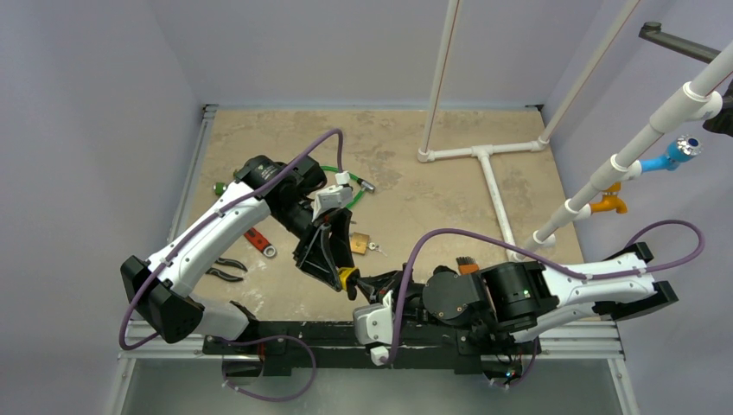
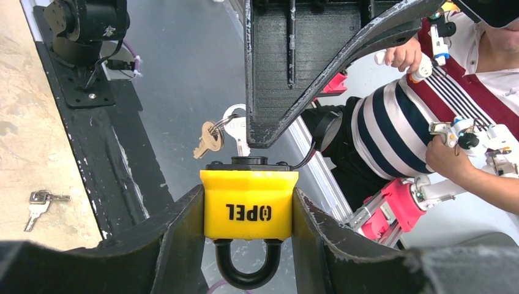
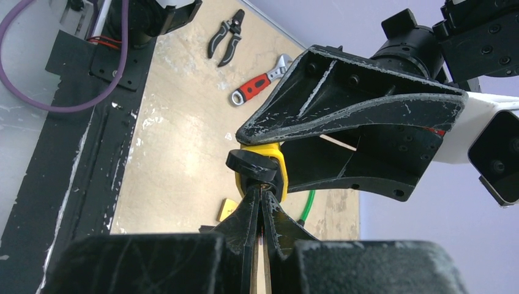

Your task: Unlock with the key

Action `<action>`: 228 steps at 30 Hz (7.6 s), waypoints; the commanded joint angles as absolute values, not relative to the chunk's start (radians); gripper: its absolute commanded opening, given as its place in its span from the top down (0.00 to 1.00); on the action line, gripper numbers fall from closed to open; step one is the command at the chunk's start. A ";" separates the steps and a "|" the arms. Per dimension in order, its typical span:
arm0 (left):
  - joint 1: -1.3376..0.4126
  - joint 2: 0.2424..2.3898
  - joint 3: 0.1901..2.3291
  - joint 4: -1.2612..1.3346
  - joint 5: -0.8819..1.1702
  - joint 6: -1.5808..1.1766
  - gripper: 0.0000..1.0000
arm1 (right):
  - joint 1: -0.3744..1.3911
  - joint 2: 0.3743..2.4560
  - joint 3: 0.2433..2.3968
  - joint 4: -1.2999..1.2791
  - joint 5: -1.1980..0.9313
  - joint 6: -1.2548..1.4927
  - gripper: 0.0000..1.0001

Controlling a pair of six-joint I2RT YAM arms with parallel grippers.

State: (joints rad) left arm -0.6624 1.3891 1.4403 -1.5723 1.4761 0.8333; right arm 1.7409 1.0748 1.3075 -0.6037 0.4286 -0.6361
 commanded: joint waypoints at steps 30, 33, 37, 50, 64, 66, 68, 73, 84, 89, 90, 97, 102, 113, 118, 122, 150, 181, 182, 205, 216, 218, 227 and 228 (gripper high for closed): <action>-0.668 1.355 1.549 -1.792 1.641 0.833 1.00 | 1.747 1.030 1.302 -0.455 0.257 -0.623 1.00; -0.668 1.355 1.555 -1.792 1.643 0.831 1.00 | 1.747 1.038 1.307 -0.438 0.238 -0.626 1.00; -0.667 1.352 1.557 -1.792 1.646 0.829 1.00 | 1.747 1.046 1.298 -0.423 0.236 -0.634 1.00; -0.673 1.360 1.631 -1.792 1.651 0.803 1.00 | 1.692 0.995 1.242 -0.385 0.190 -0.634 1.00; -0.717 1.371 1.705 -1.792 1.688 0.766 1.00 | 1.627 0.939 1.134 -0.187 0.059 -0.633 1.00; -0.717 1.375 1.709 -1.792 1.688 0.768 1.00 | 1.625 0.954 1.143 -0.177 0.038 -0.632 0.99; -0.717 1.374 1.712 -1.792 1.689 0.769 1.00 | 1.623 0.967 1.145 -0.173 0.031 -0.632 0.98; -0.716 1.368 1.728 -1.792 1.693 0.767 1.00 | 1.591 0.950 1.123 -0.150 0.009 -0.623 0.97; -0.724 1.355 1.744 -1.792 1.685 0.745 1.00 | 1.531 0.920 1.064 -0.056 -0.038 -0.591 0.98; -0.742 1.340 1.742 -1.792 1.659 0.728 1.00 | 1.501 0.915 1.051 -0.025 -0.059 -0.584 0.99; -0.743 1.340 1.749 -1.791 1.659 0.725 1.00 | 1.501 0.912 1.048 -0.017 -0.060 -0.582 1.00; -0.746 1.340 1.792 -1.784 1.674 0.716 1.00 | 1.494 0.896 1.029 -0.006 -0.058 -0.568 1.00; -0.746 1.348 1.827 -1.763 1.690 0.696 1.00 | 1.494 0.886 1.025 -0.010 -0.053 -0.554 1.00; -0.713 1.358 1.865 -1.689 1.750 0.599 1.00 | 1.494 0.913 1.025 0.036 -0.069 -0.553 1.00; -0.702 1.368 1.892 -1.699 1.752 0.622 1.00 | 1.494 0.928 1.014 0.080 -0.073 -0.552 1.00; -0.684 1.377 1.926 -1.715 1.752 0.655 1.00 | 1.494 0.922 0.988 0.132 -0.063 -0.547 1.00; -0.620 1.374 1.981 -1.783 1.752 0.768 1.00 | 1.492 0.948 0.861 0.460 -0.003 -0.512 0.90; -0.527 1.364 1.947 -1.787 1.752 0.823 1.00 | 1.488 0.937 0.947 0.391 0.005 -0.484 0.48; -0.525 1.364 1.947 -1.787 1.752 0.825 1.00 | 1.488 0.934 0.955 0.384 0.015 -0.487 0.45; -0.449 1.354 1.971 -1.789 1.750 0.838 1.00 | 1.489 0.826 1.199 0.039 0.081 -0.359 0.25; -0.389 1.347 2.010 -1.750 1.732 0.806 1.00 | 1.462 0.824 1.166 -0.042 0.369 -0.170 0.40; -0.373 1.348 2.014 -1.751 1.742 0.808 1.00 | 1.457 0.808 1.137 -0.032 0.351 -0.155 0.39; -0.338 1.361 2.030 -1.755 1.747 0.811 1.00 | 1.456 0.867 1.111 0.036 0.285 -0.214 0.25; -0.336 1.360 2.032 -1.755 1.747 0.811 1.00 | 1.456 0.882 1.118 0.041 0.283 -0.232 0.27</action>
State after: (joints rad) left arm -0.3470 1.3716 1.9877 -1.5902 1.4925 0.8040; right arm 1.4590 0.8433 1.0882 -0.0273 0.3107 -0.1940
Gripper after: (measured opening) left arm 0.467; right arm 0.754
